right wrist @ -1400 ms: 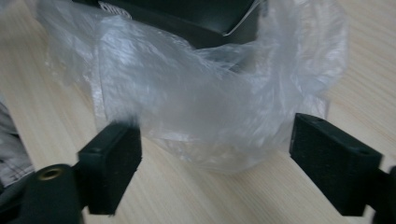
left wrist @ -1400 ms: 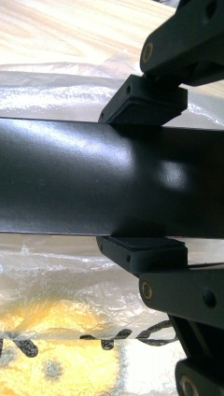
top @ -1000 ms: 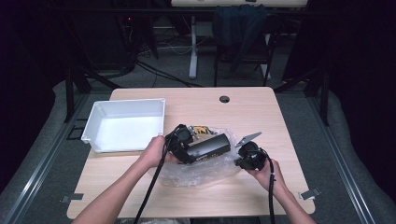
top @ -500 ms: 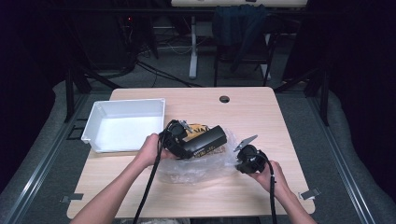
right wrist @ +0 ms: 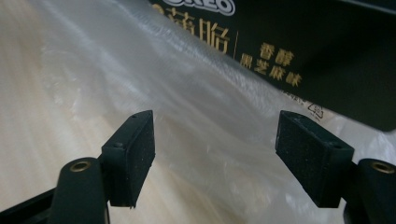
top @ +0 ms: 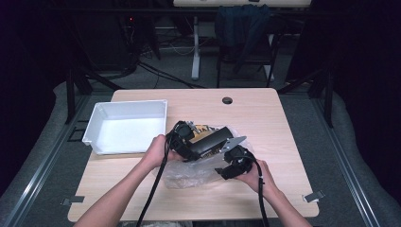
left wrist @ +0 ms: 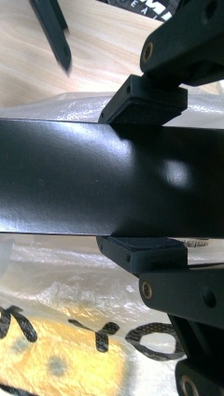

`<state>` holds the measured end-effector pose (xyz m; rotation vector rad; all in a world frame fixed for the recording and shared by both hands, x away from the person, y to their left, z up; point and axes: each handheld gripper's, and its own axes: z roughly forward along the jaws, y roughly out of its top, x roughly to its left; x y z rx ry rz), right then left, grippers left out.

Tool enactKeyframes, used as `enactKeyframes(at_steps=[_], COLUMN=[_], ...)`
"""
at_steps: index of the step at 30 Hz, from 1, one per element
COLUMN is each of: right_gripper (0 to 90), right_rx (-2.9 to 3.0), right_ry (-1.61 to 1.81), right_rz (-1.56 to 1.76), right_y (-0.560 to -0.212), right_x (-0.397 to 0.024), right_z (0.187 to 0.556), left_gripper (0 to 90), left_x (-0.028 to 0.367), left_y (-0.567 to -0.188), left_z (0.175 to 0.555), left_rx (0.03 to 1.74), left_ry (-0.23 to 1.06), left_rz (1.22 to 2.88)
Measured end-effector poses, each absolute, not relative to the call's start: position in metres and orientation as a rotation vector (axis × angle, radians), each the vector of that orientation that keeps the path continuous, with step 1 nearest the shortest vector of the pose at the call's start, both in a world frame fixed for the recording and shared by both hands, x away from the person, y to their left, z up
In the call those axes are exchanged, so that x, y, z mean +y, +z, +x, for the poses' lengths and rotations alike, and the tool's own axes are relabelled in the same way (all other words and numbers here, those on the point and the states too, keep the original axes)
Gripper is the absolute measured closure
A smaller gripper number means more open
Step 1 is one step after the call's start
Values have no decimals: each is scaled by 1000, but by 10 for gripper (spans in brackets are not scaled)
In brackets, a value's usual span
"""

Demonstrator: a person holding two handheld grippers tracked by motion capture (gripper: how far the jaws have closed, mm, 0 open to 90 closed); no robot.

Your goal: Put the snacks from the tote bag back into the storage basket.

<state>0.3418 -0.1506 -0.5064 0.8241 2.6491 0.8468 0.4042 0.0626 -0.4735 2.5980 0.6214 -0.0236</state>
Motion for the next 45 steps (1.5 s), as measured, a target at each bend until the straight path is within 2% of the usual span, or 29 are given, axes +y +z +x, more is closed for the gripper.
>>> enactKeyframes(at_steps=[2,6,10,12,14,18,25,29,36,45], right_gripper=[340,588,771,807,806,702,406,278,146,93], right_rx=[2653,2678,2709,2724,2722,2726,2715,2691,2660,2623], right_ry=[832,734,661,640,657,710,857,938,1050,1070], right_rz=[845,899,886,875,875,898,943,967,1011,1101], right_y=[-512,-528,-543,-544,-543,-533,-506,-490,-473,-469], right_x=[-146,-138,-130,-129,-131,-139,-159,-170,-191,-218], right_z=[348,357,358,357,356,355,348,344,338,336], left_gripper=[433,433,433,433,433,433,433,434,434,434], left_x=[62,63,63,65,66,69,81,90,110,132], left_y=[-474,-473,-471,-467,-464,-453,-429,-417,-403,-391], left_z=[404,406,407,407,408,408,410,410,412,415], left_rx=[627,635,639,643,635,613,557,544,540,541], left_ry=[-32,-29,-19,-6,-6,11,24,54,75,113], left_rz=[2596,2590,2578,2569,2577,2582,2598,2611,2610,2613])
